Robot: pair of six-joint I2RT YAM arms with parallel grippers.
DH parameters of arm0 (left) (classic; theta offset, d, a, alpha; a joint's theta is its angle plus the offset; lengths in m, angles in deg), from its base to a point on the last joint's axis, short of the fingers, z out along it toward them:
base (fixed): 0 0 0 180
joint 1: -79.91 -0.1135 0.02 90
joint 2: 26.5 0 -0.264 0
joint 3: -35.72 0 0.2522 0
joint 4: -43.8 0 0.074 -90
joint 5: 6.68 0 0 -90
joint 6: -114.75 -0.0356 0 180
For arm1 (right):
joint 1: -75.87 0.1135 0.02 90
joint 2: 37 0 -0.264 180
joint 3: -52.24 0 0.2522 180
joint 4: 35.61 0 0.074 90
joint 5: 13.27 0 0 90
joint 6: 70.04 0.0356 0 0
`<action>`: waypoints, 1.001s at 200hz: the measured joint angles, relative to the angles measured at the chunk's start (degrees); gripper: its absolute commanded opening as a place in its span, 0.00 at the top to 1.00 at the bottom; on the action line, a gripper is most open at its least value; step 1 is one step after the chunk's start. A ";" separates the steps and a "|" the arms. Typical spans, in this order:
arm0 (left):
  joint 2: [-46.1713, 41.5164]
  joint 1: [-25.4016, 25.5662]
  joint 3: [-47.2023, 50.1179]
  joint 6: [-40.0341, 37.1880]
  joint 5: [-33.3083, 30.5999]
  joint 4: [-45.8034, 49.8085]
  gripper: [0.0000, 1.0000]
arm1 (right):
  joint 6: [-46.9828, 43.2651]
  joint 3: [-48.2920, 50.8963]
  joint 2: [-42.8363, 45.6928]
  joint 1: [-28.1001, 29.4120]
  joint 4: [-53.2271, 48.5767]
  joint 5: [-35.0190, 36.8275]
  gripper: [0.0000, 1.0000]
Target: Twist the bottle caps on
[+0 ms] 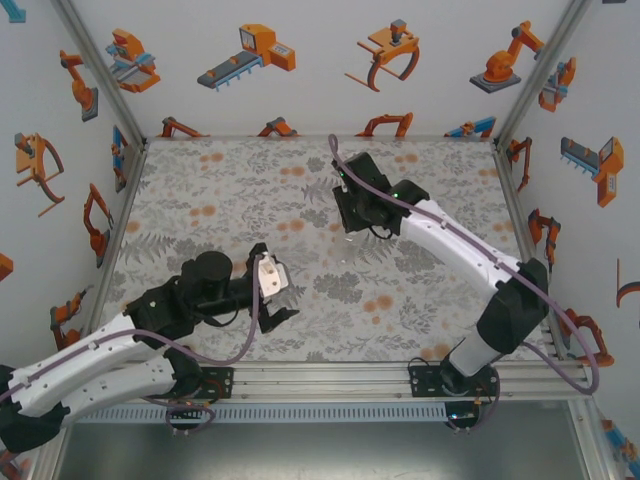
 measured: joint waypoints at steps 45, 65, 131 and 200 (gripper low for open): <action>-1.90 0.00 0.63 0.44 -0.46 0.66 0.03 | -2.16 -2.12 -5.07 -1.90 -0.90 -2.32 1.00; -2.10 0.00 0.63 0.44 -0.61 0.96 0.03 | -2.29 -2.54 -6.08 -1.92 -0.79 -2.95 1.00; -2.45 0.00 0.63 0.44 -1.36 2.19 0.03 | -2.29 -3.06 -6.27 -1.92 -1.51 -4.15 0.70; -4.02 0.00 0.63 0.44 -2.34 3.48 0.03 | -2.47 -8.57 -7.13 -1.92 -4.39 -5.18 0.68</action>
